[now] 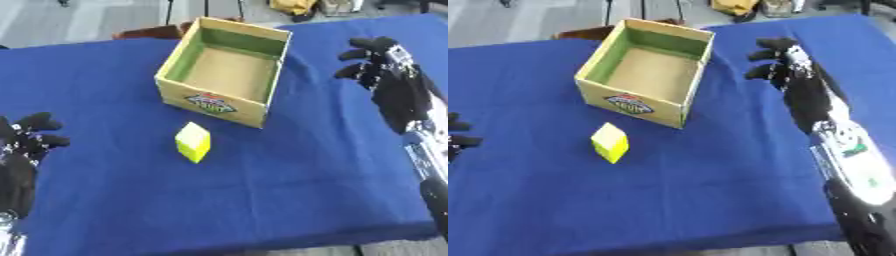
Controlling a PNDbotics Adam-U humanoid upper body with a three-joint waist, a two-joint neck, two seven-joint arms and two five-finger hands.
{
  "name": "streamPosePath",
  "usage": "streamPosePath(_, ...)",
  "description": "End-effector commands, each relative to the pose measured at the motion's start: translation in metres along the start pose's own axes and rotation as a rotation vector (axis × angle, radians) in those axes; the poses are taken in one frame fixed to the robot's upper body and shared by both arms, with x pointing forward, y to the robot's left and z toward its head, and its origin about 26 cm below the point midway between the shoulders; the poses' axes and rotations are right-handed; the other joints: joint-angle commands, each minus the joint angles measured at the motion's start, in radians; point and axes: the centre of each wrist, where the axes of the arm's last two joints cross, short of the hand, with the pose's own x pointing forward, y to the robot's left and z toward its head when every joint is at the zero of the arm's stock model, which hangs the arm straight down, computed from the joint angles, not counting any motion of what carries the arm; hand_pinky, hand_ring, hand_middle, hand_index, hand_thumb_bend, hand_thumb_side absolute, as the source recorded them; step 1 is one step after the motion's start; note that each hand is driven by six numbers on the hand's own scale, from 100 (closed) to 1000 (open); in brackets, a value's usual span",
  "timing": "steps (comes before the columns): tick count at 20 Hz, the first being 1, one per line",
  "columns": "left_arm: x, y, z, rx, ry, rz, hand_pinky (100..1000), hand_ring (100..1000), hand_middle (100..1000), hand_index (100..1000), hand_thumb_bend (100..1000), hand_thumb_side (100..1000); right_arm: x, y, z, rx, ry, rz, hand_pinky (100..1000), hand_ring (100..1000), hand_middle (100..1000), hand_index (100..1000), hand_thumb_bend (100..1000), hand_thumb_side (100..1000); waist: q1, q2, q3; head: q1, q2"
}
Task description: Pick up objects on the table and place them in the box.
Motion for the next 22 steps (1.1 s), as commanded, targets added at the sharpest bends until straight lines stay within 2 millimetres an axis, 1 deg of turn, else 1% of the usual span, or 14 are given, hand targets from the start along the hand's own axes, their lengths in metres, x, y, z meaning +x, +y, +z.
streamPosePath(1, 0.006, 0.006, -0.002, -0.002, -0.017, -0.025, 725, 528, 598, 751, 626, 901, 0.006, -0.004, -0.001, -0.002, -0.017, 0.013, 825, 622, 690, 858, 100, 897, -0.001, -0.013, -0.001, 0.006, 0.01)
streamPosePath(8, 0.009, 0.009, -0.004, -0.015, -0.021, -0.05, 728, 531, 603, 754, 632, 882, 0.006, -0.004, -0.001, -0.002, -0.015, 0.011, 825, 622, 689, 858, 100, 896, 0.001, -0.015, -0.002, 0.004, 0.007)
streamPosePath(12, 0.015, 0.013, -0.007, -0.035, -0.03, -0.096, 732, 535, 610, 762, 645, 850, 0.005, -0.005, -0.001, -0.001, -0.012, 0.013, 825, 622, 689, 858, 100, 897, 0.002, -0.016, -0.002, 0.003, 0.007)
streamPosePath(14, 0.02, 0.017, -0.01, -0.051, -0.042, -0.145, 738, 542, 618, 768, 651, 819, 0.005, -0.005, -0.001, 0.0, -0.012, 0.013, 825, 622, 689, 858, 100, 896, 0.002, -0.017, -0.003, 0.001, 0.007)
streamPosePath(16, 0.027, 0.02, -0.015, -0.077, -0.055, -0.217, 738, 550, 626, 776, 671, 758, 0.005, -0.005, -0.001, 0.0, -0.011, 0.013, 825, 622, 689, 858, 100, 896, 0.003, -0.018, -0.003, -0.002, 0.007)
streamPosePath(17, 0.031, 0.021, -0.017, -0.096, -0.061, -0.26, 740, 556, 634, 782, 692, 708, 0.005, -0.005, -0.001, 0.0, -0.01, 0.013, 825, 622, 689, 858, 100, 897, 0.003, -0.019, -0.004, -0.003, 0.007)
streamPosePath(18, 0.036, 0.022, -0.02, -0.12, -0.068, -0.308, 740, 559, 637, 786, 698, 683, 0.004, -0.005, 0.0, 0.001, -0.009, 0.013, 825, 622, 689, 858, 100, 896, 0.003, -0.02, -0.005, -0.003, 0.007)
streamPosePath(19, 0.041, 0.023, -0.024, -0.146, -0.075, -0.356, 742, 567, 648, 794, 709, 637, 0.004, -0.005, 0.0, 0.001, -0.008, 0.013, 825, 622, 689, 858, 100, 896, 0.003, -0.021, -0.006, -0.004, 0.007)
streamPosePath(22, 0.059, 0.023, -0.038, -0.265, -0.096, -0.536, 742, 585, 668, 805, 715, 581, 0.004, -0.004, 0.0, 0.004, -0.007, 0.011, 825, 622, 689, 858, 100, 895, 0.003, -0.026, -0.01, -0.007, 0.009)
